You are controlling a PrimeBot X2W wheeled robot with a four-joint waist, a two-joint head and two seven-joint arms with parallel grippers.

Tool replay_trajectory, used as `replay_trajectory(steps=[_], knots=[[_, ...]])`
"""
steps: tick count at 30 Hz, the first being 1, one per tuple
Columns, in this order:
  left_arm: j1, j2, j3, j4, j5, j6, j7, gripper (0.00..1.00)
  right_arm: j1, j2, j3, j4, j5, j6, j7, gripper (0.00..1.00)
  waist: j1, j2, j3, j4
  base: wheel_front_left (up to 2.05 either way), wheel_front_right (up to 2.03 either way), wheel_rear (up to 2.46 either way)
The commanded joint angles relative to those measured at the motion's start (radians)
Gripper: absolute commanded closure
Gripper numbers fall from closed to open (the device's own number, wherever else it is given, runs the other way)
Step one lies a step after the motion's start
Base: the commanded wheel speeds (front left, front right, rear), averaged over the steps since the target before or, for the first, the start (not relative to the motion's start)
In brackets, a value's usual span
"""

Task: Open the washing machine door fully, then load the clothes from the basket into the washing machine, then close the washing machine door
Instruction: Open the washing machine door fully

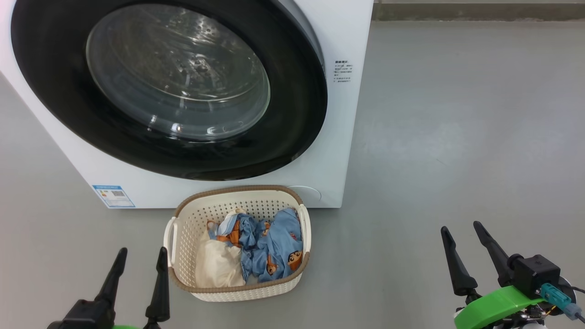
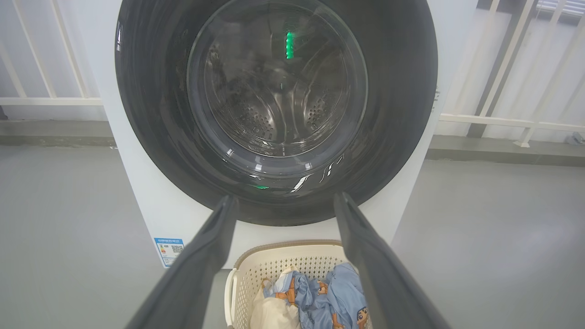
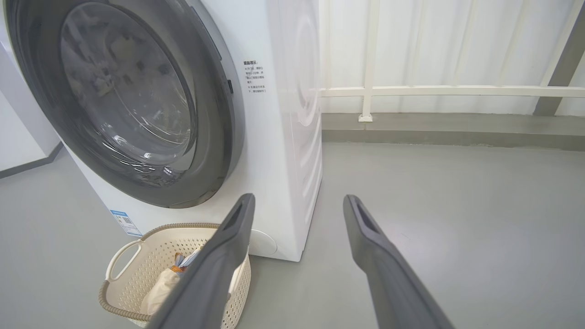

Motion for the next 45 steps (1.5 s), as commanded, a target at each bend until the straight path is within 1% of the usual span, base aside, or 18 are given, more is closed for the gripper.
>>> replay_trajectory(steps=[1, 35, 36, 37, 38, 39, 40, 42, 45], knots=[[-0.038, 0.015, 0.026, -0.019, -0.011, 0.001, -0.009, 0.00, -0.038, -0.010, 0.022, -0.022, -0.004, 0.006, -0.013, 0.00, 0.0000, 0.0000, 0.000, 0.001, 0.00, 0.00, 0.00], [-0.035, 0.023, 0.011, -0.015, -0.026, 0.001, -0.009, 0.00, -0.038, -0.006, 0.024, -0.024, 0.013, 0.006, -0.013, 0.00, 0.0000, 0.0000, -0.013, 0.012, 0.00, 0.00, 0.00], [-0.035, 0.023, 0.010, -0.015, -0.025, 0.001, -0.009, 0.00, -0.039, -0.006, 0.024, -0.023, 0.016, 0.006, -0.013, 0.14, 0.0000, 0.0000, -0.013, 0.012, 0.00, 0.00, 0.00], [-0.035, 0.023, 0.009, -0.015, -0.025, 0.001, -0.009, 0.00, -0.040, -0.006, 0.026, -0.022, 0.019, 0.006, -0.013, 0.33, 0.0000, 0.0000, -0.014, 0.013, 0.00, 0.00, 0.00], [-0.034, 0.023, 0.009, -0.014, -0.026, 0.001, -0.009, 0.00, -0.042, -0.005, 0.028, -0.021, 0.028, 0.006, -0.013, 0.55, 0.0000, 0.0000, -0.015, 0.013, 0.00, 0.00, 0.00], [-0.034, 0.023, 0.009, -0.013, -0.026, 0.001, -0.009, 0.00, -0.044, -0.006, 0.029, -0.020, 0.036, 0.006, -0.013, 0.67, 0.0000, 0.0000, -0.015, 0.013, 0.00, 0.00, 0.00], [-0.033, 0.022, 0.008, -0.013, -0.026, 0.001, -0.009, 0.00, -0.047, -0.007, 0.029, -0.019, 0.042, 0.006, -0.013, 0.75, 0.0000, 0.0000, -0.015, 0.013, 0.00, 0.00, 0.00], [-0.032, 0.022, 0.006, -0.013, -0.027, 0.001, -0.009, 0.00, -0.054, -0.008, 0.028, -0.017, 0.056, 0.006, -0.013, 1.00, 0.0000, 0.0000, -0.015, 0.014, 0.00, 0.00, 0.00], [-0.033, 0.021, 0.001, -0.013, -0.031, 0.001, -0.009, 0.00, -0.065, -0.005, 0.027, -0.016, 0.085, 0.006, -0.013, 1.00, 0.0000, 0.0000, -0.014, 0.016, 0.00, 0.00, 0.00]])
